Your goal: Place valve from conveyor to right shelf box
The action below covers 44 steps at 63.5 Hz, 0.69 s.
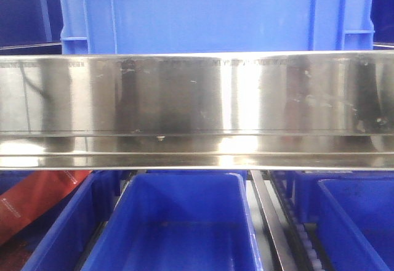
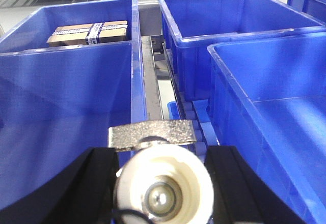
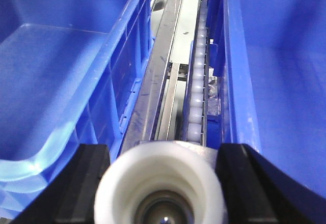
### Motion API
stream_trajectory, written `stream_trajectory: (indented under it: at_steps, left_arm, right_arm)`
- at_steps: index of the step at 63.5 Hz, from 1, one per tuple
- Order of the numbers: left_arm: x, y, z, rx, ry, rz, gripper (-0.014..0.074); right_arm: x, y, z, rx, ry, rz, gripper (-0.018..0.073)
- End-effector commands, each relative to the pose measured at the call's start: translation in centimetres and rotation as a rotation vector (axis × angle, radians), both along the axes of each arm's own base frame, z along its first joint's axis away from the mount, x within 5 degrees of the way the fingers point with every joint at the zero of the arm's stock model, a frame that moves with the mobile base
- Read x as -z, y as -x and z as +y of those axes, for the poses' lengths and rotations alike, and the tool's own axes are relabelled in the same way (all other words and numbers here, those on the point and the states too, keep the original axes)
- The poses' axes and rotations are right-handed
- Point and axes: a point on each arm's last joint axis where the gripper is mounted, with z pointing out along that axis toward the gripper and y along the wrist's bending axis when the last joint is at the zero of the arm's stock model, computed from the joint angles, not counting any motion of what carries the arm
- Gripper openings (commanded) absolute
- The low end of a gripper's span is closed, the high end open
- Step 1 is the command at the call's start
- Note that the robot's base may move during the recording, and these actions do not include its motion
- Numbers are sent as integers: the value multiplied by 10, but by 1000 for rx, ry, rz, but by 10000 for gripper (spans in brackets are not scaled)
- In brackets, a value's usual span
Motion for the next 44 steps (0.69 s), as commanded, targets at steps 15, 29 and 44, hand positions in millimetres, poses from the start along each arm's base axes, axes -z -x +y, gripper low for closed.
stream_trajectory:
  at_steps: [15,29,44]
  left_arm:
    - [-9,2,-1,1,9,-73,-111]
    - [-9,2,-1,1,9,-73,-111]
    - [-9,2,-1,1,9,-73,-111]
  right_arm:
    - [-13,2,-1,13,-12,-91,-154]
    - [-13,2,-1,13,-12,-91,-154]
    - [-13,2,-1,13,-12,-91,-154]
